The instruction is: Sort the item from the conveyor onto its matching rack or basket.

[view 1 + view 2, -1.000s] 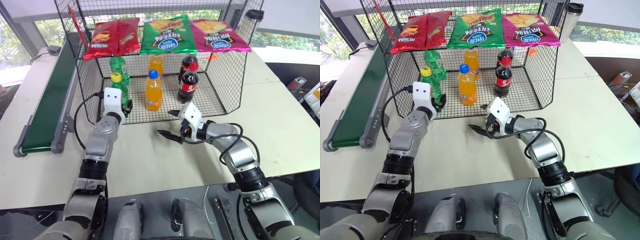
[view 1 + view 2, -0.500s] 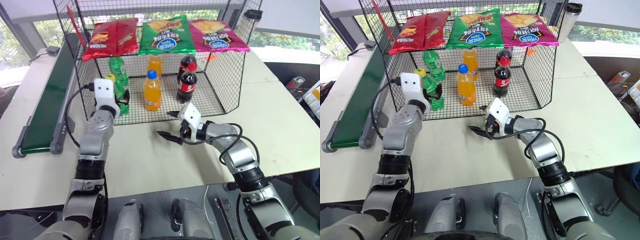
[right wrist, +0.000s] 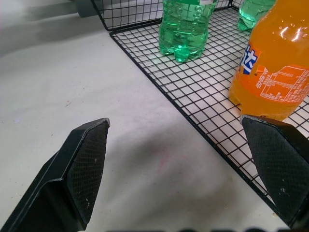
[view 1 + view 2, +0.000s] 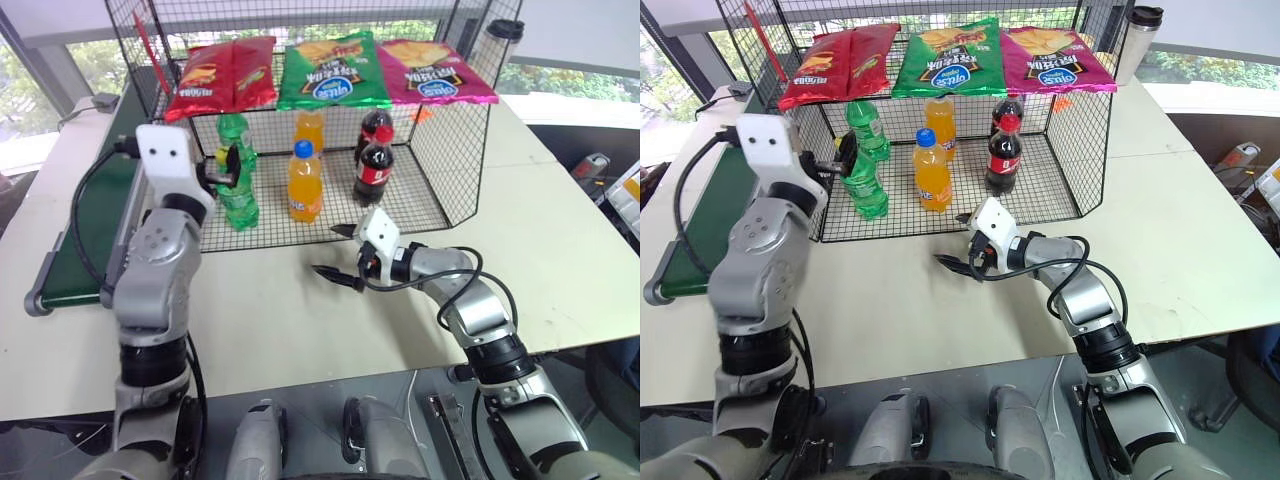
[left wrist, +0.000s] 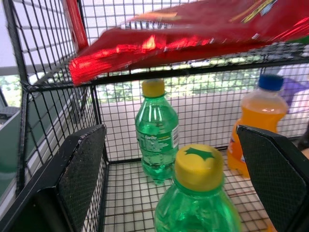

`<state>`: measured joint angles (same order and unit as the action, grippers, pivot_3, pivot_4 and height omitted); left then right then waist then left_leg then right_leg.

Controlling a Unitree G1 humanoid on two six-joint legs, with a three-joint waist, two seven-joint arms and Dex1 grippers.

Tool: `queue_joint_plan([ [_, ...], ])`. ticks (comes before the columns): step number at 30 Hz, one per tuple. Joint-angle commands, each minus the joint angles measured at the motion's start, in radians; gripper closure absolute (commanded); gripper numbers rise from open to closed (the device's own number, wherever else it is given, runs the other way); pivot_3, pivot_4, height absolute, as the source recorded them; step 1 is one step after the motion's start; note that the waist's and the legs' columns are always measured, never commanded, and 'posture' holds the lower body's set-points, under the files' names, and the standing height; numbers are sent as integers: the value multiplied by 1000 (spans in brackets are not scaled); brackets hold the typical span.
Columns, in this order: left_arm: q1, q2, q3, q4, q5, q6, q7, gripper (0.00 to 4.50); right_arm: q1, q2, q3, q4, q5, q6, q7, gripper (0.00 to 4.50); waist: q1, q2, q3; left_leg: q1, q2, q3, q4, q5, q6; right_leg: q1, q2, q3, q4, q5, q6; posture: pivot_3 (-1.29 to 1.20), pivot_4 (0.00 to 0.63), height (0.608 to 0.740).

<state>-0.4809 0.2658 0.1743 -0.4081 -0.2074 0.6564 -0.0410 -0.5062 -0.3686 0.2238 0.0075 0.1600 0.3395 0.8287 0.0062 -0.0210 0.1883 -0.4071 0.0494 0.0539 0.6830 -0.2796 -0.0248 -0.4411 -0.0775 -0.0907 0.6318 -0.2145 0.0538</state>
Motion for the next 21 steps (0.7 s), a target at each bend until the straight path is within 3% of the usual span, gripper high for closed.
queue_joint_plan([
  [1,65,18,29,-141,-30,55,-19,29,-6,3,-6,-22,11,-10,5,0,1,0,0,0,0,0,0,0,0,0,0,0,0,0,0,0,150,740],
  [9,373,-17,77,-315,-93,153,-27,29,-5,8,-9,-27,21,-9,14,0,7,0,0,1,0,-1,0,0,0,1,0,0,0,0,0,0,150,740],
  [14,535,-33,38,-343,-78,117,-36,29,-11,17,-10,-13,23,-13,9,0,5,0,0,1,0,-1,1,0,0,1,0,0,0,0,-1,0,150,740],
  [21,605,-47,22,-341,-69,73,-40,29,-7,16,-10,-15,25,-15,15,0,6,0,0,1,0,-1,1,0,0,0,0,0,0,-1,-2,0,150,740],
])
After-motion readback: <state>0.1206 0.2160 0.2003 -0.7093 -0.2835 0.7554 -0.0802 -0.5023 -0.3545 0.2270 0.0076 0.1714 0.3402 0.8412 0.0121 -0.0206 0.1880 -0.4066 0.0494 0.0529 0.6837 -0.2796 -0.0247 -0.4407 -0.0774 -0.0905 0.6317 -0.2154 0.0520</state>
